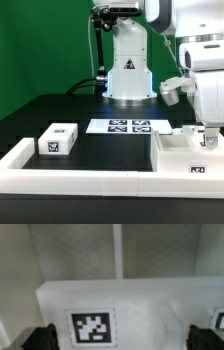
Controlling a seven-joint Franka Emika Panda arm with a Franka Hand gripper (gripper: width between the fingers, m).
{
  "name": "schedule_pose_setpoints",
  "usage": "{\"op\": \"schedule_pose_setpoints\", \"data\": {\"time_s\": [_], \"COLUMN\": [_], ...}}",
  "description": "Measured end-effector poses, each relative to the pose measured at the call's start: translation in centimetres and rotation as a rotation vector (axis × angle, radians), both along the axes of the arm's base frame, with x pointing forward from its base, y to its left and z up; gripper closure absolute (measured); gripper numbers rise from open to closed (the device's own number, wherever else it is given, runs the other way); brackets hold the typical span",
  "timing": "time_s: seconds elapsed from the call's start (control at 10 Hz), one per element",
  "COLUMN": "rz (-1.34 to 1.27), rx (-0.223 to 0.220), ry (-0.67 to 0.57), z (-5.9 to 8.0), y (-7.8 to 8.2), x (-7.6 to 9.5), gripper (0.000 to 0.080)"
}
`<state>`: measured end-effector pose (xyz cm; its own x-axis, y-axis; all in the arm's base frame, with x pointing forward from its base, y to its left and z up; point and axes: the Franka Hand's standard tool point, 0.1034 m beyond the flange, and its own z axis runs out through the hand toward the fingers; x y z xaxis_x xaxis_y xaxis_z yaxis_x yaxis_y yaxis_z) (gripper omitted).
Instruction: Assemble cabinet
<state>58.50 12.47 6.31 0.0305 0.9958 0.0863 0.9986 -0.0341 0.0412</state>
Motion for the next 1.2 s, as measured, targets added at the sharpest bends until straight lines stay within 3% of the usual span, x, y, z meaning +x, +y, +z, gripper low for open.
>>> {"op": "schedule_pose_setpoints", "data": {"time_s": [0.5,0.8,1.2], "rz": [-0.046,-0.047,-0.004], "rx": [-0.006,-0.007,-0.029], "ry": [-0.031,-0.025,-0.025], "z": [2.4,2.1,2.4], "y": [0.3,0.4,0.7], "x": [0.0,-0.3,-6.9], "gripper": [0.0150,0.0150,0.0150]}}
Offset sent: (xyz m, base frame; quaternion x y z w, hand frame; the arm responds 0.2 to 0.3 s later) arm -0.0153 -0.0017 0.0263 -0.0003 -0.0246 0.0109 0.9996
